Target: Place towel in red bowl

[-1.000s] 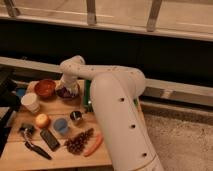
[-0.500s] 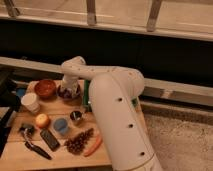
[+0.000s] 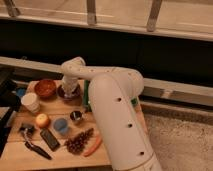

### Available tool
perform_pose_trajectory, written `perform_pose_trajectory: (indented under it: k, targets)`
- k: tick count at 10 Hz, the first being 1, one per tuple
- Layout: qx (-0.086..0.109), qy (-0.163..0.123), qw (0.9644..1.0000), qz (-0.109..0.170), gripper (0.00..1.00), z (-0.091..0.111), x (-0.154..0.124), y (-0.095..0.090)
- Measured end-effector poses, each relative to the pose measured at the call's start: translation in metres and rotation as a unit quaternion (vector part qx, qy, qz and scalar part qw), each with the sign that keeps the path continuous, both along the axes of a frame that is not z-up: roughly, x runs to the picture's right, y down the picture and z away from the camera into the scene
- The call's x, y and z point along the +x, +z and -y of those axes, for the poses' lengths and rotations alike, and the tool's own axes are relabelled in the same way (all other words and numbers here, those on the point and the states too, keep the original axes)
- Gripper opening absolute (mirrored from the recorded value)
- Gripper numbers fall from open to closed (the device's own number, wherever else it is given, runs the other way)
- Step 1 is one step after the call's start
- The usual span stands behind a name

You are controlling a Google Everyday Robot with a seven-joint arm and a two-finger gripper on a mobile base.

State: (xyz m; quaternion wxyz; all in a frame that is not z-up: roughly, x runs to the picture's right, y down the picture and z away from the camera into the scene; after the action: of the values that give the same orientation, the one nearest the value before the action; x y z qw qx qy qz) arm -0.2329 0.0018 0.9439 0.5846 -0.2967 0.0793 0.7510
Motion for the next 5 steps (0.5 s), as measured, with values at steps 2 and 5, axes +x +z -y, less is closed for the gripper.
perform_pose_trajectory:
  k: [2,5]
  targets:
    - [0.021,0.004,0.9998,0.004,0.0,0.013,0.0,-0.01]
    - [0.084,-0.007,0.9958,0.034,0.0,0.057,-0.023,-0.051]
